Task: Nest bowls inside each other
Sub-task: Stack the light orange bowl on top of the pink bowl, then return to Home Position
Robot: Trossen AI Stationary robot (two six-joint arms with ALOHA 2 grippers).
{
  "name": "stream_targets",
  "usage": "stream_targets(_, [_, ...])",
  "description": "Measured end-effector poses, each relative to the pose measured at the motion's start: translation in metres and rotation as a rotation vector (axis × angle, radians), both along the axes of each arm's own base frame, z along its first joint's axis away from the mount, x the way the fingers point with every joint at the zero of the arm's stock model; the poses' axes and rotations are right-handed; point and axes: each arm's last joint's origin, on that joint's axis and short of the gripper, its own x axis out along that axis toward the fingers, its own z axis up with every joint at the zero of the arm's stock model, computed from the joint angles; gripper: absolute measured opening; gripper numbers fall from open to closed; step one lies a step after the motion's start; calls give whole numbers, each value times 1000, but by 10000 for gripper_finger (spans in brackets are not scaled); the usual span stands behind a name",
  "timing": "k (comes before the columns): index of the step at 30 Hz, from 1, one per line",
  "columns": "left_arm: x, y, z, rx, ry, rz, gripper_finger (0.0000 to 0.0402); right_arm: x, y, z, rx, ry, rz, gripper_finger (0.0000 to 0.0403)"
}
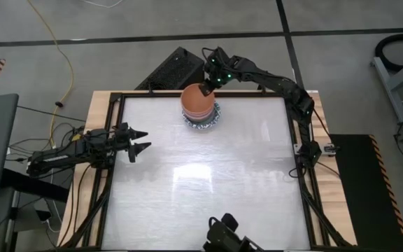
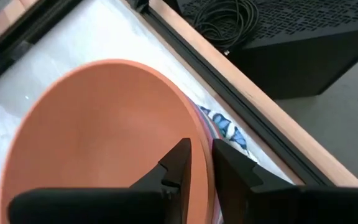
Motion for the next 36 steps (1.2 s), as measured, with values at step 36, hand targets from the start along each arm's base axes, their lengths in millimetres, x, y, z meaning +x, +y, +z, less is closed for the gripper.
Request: stream_targets(36, [0,0,2,5,-23,0,270,-23,1,31,-84,-26,61,225])
